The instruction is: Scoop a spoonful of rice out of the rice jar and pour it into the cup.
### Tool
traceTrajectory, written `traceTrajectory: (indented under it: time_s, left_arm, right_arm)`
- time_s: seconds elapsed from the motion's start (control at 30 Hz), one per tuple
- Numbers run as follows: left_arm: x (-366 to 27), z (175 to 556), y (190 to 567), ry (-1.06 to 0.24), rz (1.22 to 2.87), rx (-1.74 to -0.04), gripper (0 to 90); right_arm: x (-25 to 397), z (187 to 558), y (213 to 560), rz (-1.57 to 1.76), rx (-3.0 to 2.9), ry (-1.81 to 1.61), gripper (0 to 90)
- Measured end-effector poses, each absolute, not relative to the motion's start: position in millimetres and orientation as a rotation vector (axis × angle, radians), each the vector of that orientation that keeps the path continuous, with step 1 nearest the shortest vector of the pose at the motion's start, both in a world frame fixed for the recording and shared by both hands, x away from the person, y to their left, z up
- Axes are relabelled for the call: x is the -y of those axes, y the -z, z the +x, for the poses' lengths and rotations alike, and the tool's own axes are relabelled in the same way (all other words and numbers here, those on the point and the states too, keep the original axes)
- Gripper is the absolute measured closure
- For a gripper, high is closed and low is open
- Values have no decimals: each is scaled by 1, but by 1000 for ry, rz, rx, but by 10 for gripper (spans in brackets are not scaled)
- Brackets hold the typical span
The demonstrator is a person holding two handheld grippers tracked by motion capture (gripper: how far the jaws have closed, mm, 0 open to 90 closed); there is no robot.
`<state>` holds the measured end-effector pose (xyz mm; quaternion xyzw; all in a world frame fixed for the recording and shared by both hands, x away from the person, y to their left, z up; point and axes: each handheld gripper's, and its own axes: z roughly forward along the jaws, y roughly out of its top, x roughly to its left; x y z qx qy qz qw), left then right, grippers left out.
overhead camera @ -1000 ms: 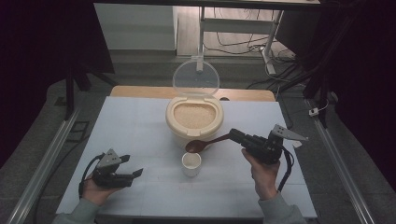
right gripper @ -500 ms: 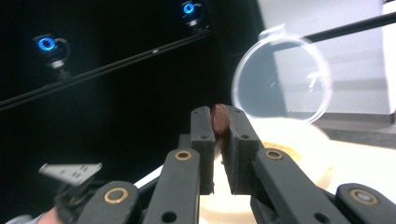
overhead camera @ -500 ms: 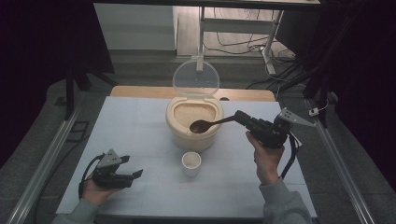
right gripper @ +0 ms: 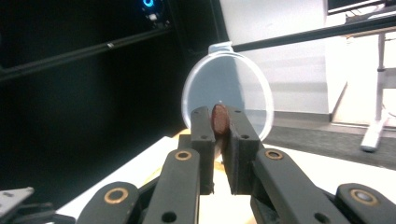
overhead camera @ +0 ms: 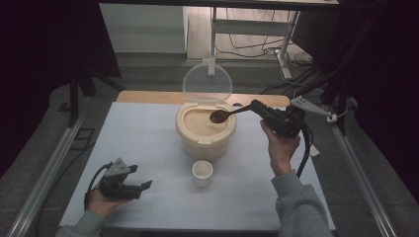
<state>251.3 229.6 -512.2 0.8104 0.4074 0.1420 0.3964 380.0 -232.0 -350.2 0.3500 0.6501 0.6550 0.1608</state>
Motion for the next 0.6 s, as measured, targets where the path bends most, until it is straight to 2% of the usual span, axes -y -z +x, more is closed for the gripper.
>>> traceTrajectory:
  time_s: [0.6]
  left_arm:
    - [-228,253,515,-345,2072,-1038,176]
  right_arm:
    - [203,390,347,931,-1926,-1574,833]
